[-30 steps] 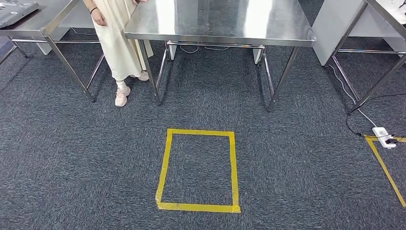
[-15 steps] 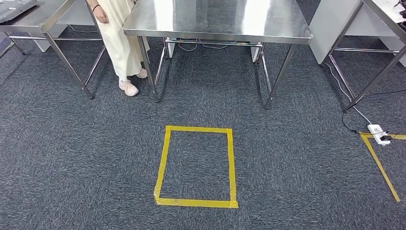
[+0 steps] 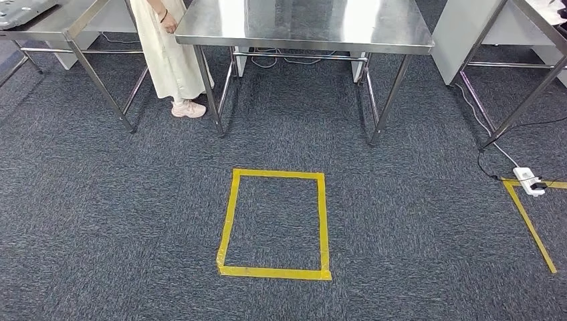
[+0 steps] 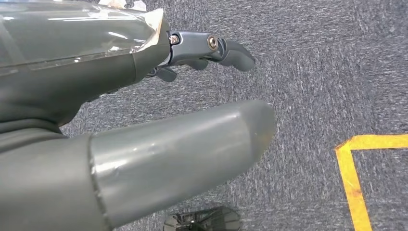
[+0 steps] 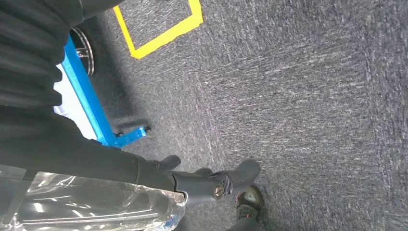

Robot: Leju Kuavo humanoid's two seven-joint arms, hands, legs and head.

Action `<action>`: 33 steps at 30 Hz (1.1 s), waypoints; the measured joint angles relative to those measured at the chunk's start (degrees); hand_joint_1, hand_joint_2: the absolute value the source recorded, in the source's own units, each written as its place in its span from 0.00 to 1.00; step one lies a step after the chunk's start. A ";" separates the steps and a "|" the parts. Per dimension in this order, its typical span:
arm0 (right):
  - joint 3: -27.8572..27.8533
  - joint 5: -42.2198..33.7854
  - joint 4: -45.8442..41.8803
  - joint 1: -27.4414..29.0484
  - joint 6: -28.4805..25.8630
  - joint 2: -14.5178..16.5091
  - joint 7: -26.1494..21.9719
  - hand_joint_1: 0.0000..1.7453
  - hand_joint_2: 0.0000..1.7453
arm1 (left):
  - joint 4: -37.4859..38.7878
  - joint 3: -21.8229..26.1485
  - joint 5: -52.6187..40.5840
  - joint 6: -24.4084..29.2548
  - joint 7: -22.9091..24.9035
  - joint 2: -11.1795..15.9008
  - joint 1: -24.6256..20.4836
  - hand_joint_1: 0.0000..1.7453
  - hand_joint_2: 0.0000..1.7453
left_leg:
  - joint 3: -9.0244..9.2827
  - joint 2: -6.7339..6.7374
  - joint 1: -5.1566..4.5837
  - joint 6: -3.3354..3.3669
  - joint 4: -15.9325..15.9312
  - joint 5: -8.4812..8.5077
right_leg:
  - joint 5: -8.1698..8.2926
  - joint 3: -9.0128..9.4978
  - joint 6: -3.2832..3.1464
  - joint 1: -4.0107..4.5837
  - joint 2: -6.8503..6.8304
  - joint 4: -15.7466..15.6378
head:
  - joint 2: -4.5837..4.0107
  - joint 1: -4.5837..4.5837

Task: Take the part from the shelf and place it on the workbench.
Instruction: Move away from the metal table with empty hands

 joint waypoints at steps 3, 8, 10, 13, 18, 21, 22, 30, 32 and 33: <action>0.00 -0.14 0.00 -0.03 0.00 0.08 0.00 0.00 1.00 | 0.02 0.00 -0.04 -0.02 0.02 0.04 0.08 0.00 0.00 | -1.18 -0.12 0.36 -0.71 1.71 -1.82 | 0.92 -0.49 -1.64 -0.69 -0.23 -0.14 | 0.00 -0.11; 0.00 -0.16 0.00 0.11 0.00 0.11 0.00 0.00 1.00 | 0.02 0.00 -0.19 -0.03 0.03 0.05 0.15 0.00 0.00 | -5.63 -0.17 0.71 -1.33 16.40 -11.01 | 2.73 -2.81 -3.26 -0.03 -0.58 -0.05 | 0.00 -0.27; 0.00 -0.16 0.00 0.15 0.00 0.14 -0.01 0.00 1.00 | 0.01 0.00 -0.28 -0.04 0.01 0.07 0.16 0.00 0.00 | -2.18 -0.17 0.73 -1.03 12.99 -9.23 | 3.35 -3.53 -3.16 0.24 -0.56 0.00 | 0.00 -0.27; 0.00 -0.16 0.00 0.14 0.00 0.28 -0.10 0.00 1.00 | -0.02 -0.01 -0.46 -0.08 -0.13 0.19 -0.02 0.00 0.00 | 5.78 -0.14 0.43 0.12 1.27 -6.58 | 3.97 -3.92 -2.53 0.60 -0.50 0.05 | 0.00 -0.22; 0.00 -0.19 0.00 0.03 -0.02 0.34 -0.28 0.00 1.00 | -0.03 -0.01 -0.61 -0.10 -0.17 0.14 -0.02 0.00 0.00 | 6.39 -0.08 -0.41 0.46 -1.09 -6.21 | 4.31 -4.66 -2.22 1.24 -0.57 0.26 | 0.00 0.02; 0.00 -0.21 0.00 0.09 -0.02 0.41 -0.32 0.00 1.00 | -0.03 0.00 -0.73 -0.11 -0.16 0.18 0.00 0.00 0.00 | 6.11 -0.07 -0.98 1.01 -1.04 -5.89 | 4.75 -4.93 -1.59 1.05 -0.56 0.26 | 0.00 0.01; 0.00 -0.22 0.00 0.09 -0.02 0.40 -0.33 0.00 1.00 | -0.03 0.00 -0.80 -0.11 -0.16 0.17 0.00 0.00 0.00 | 6.05 -0.06 -1.10 1.12 -1.02 -5.81 | 4.84 -4.99 -1.48 1.01 -0.55 0.26 | 0.00 0.01; 0.00 -0.22 0.00 0.09 -0.02 0.34 -0.48 0.00 1.00 | -0.03 -0.01 -1.01 -0.12 -0.16 0.13 -0.01 0.00 0.00 | 5.75 -0.06 -1.40 1.36 -0.75 -5.69 | 5.04 -5.14 -1.18 0.99 -0.54 0.25 | 0.00 0.00; 0.00 -0.22 0.00 0.09 -0.02 0.34 -0.48 0.00 1.00 | -0.03 -0.01 -1.01 -0.12 -0.16 0.12 -0.01 0.00 0.00 | 5.70 -0.06 -1.41 1.38 -0.72 -5.71 | 5.05 -5.17 -1.17 0.98 -0.54 0.25 | 0.00 0.00; 0.00 -0.22 0.00 0.09 -0.02 0.35 -0.48 0.00 1.00 | -0.03 -0.02 -1.01 -0.12 -0.16 0.13 -0.01 0.00 0.00 | 5.68 -0.06 -1.41 1.39 -0.70 -5.71 | 5.05 -5.19 -1.17 0.96 -0.54 0.25 | 0.00 0.00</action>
